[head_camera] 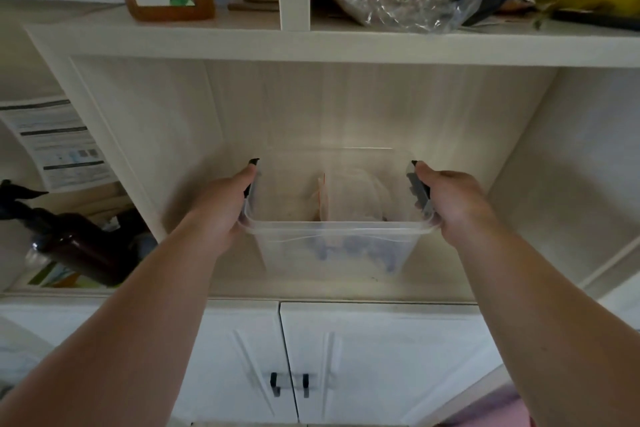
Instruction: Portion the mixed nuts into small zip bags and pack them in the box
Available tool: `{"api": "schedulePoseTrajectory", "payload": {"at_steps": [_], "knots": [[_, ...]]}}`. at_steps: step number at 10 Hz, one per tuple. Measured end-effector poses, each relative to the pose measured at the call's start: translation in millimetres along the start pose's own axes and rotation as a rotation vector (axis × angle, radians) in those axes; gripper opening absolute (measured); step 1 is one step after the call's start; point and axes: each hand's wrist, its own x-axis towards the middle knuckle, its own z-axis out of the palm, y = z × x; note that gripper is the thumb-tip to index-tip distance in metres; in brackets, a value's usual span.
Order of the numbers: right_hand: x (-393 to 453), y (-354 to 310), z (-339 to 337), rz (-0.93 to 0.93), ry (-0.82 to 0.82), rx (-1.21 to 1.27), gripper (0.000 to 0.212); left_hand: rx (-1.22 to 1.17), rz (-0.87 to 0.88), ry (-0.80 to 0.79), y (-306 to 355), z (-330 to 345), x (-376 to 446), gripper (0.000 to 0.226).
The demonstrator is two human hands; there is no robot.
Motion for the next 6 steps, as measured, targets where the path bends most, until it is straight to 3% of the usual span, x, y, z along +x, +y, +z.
{"api": "schedulePoseTrajectory", "payload": {"at_steps": [2,3,4,5,6], "knots": [[9.9,-7.8,1.3,-0.004,-0.006,-0.058,0.045,0.073,0.037,0.037,7.7,1.5,13.5,0.048],[10.2,-9.4,1.7,-0.009,-0.026,-0.055,0.049,0.109,0.061,0.039,10.4,-0.3,19.8,0.067],[9.1,-4.3,2.4,-0.029,-0.023,-0.068,0.055,0.136,0.090,0.049,8.4,-0.2,25.0,0.063],[-0.8,-0.2,-0.3,-0.015,0.027,-0.011,0.053,0.261,0.168,0.160,7.0,-2.2,19.0,0.043],[-26.1,28.5,-14.1,-0.114,0.201,0.084,0.030,0.317,0.289,0.182,-14.2,-15.7,5.4,0.041]]}}
